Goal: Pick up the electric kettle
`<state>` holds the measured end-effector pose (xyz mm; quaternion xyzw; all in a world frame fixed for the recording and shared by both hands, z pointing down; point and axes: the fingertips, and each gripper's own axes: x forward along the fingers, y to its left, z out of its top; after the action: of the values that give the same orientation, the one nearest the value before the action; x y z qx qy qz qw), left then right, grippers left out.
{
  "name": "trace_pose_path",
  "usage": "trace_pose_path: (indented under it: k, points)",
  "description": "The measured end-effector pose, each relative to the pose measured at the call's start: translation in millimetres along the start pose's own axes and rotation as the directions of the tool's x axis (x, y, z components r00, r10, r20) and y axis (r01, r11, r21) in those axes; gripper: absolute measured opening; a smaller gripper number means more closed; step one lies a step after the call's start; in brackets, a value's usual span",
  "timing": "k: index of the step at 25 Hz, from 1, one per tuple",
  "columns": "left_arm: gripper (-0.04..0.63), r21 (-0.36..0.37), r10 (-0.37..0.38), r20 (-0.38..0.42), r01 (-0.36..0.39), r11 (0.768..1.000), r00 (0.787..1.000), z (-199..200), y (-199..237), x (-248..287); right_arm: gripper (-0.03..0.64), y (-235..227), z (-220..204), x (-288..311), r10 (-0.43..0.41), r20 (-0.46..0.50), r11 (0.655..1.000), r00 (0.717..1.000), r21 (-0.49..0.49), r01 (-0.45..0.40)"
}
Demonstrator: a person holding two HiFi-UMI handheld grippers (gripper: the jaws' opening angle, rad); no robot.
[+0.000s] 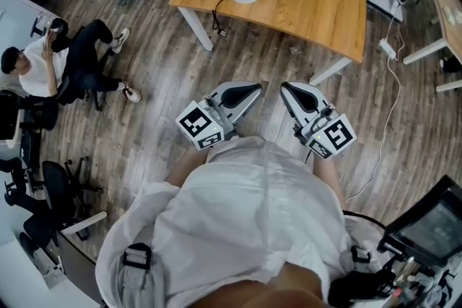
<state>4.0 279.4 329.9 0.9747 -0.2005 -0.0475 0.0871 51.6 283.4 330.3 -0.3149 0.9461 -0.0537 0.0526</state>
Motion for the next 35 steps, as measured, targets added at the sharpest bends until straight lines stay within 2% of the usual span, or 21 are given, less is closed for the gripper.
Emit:
trace_pose_path:
  k: [7, 13, 23, 35]
  points:
    - [0.008, -0.015, 0.028, -0.004, -0.028, 1.000, 1.000, -7.1, 10.9, 5.5, 0.011, -18.9, -4.2, -1.2, -0.004, -0.005, 1.000, 1.000, 0.014, 0.004]
    - [0.008, -0.011, 0.028, 0.007, -0.028, 1.000, 1.000, -0.5, 37.7, 17.0, 0.011, -41.3, -3.0, 14.0, -0.006, -0.008, 1.000, 1.000, 0.016, 0.006]
    - [0.008, -0.001, 0.043, 0.013, -0.043, 0.999, 0.999, 12.5, 132.4, 34.3, 0.011, -102.5, -4.6, 72.8, -0.027, -0.003, 0.999, 1.000, 0.020, 0.027]
    - [0.008, -0.038, -0.001, 0.015, 0.002, 0.999, 1.000, 13.9, 235.6, 55.1, 0.011, -180.5, -14.7, 148.4, -0.053, -0.049, 0.998, 0.997, 0.041, 0.055]
